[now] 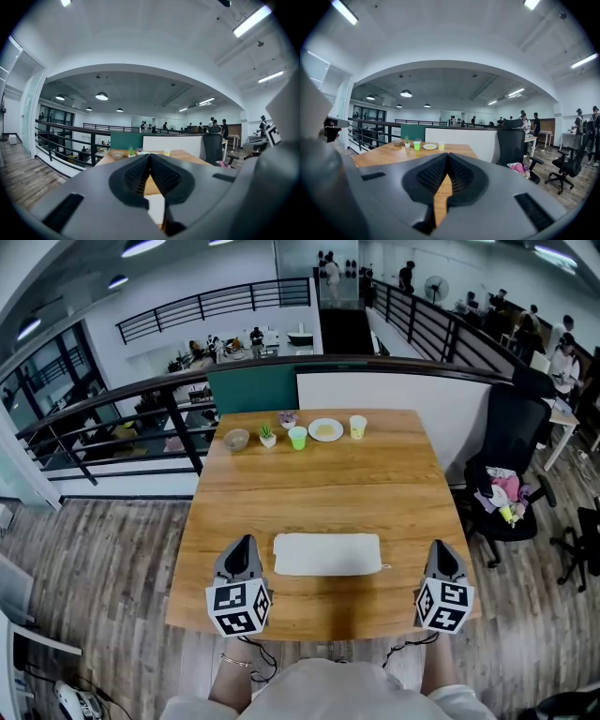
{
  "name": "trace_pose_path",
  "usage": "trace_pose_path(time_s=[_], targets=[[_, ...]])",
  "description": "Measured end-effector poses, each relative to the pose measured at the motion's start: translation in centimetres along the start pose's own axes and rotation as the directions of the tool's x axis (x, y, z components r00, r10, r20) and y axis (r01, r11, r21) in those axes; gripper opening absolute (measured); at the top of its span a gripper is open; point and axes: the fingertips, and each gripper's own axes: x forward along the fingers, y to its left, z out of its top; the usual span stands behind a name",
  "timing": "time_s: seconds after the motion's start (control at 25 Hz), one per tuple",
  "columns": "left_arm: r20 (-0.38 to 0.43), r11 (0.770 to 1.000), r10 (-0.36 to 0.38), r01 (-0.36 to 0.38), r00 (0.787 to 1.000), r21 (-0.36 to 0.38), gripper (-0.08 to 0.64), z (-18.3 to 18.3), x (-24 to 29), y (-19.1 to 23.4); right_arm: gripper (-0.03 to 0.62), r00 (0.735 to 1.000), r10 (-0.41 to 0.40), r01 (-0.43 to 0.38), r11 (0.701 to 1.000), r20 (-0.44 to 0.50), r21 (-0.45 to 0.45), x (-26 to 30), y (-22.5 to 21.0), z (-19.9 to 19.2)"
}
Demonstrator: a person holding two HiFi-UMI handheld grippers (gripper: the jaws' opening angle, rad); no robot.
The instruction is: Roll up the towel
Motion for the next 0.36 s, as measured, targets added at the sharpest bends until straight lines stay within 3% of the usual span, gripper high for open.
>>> trace_pose_path(time_s=[0.36], targets=[[-0.003,1.0,-0.002,0.002,1.0,-0.009,0.004,-0.2,0.0,0.9,-0.002,0.999,0.036,-0.036,0.999,-0.032,0.01,0.1,1.0,-0.8]])
